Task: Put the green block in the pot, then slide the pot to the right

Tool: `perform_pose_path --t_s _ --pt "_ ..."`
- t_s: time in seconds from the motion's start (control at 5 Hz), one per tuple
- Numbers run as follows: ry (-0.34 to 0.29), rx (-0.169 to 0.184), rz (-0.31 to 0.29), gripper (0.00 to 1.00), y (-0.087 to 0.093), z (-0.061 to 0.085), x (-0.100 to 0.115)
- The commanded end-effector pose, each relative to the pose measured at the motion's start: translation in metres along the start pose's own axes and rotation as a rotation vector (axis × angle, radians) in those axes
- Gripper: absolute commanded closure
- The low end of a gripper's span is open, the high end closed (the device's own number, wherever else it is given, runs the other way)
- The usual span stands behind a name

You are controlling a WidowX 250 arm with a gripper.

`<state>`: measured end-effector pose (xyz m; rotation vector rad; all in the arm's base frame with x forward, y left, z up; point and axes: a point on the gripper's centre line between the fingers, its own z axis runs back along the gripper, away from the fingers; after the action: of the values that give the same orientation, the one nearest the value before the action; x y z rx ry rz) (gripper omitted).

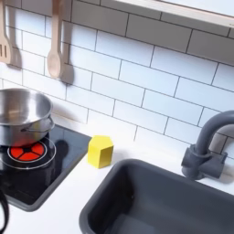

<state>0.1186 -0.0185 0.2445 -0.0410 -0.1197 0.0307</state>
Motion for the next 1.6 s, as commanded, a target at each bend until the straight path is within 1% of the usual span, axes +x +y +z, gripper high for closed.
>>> perform_pose_path --t_s 0.0,0.2,0.4,0.6,0.8,1.0,1.4 --pt "0.001 0.000 0.002 0.00 0.000 0.000 0.000" --pt "0.000 0.028 0.000 0.00 0.005 0.000 0.016" --pt "0.004 0.045 0.009 0.00 0.007 -0.006 0.029" --pt "-0.015 0.063 0.009 0.00 0.012 -0.004 0.042" --pt "-0.018 0.082 0.022 0.00 0.022 -0.006 0.054" --pt "-0.022 0.092 0.041 0.00 0.033 -0.010 0.068" --pt "-0.040 0.114 0.051 0.00 0.054 -0.014 0.089"
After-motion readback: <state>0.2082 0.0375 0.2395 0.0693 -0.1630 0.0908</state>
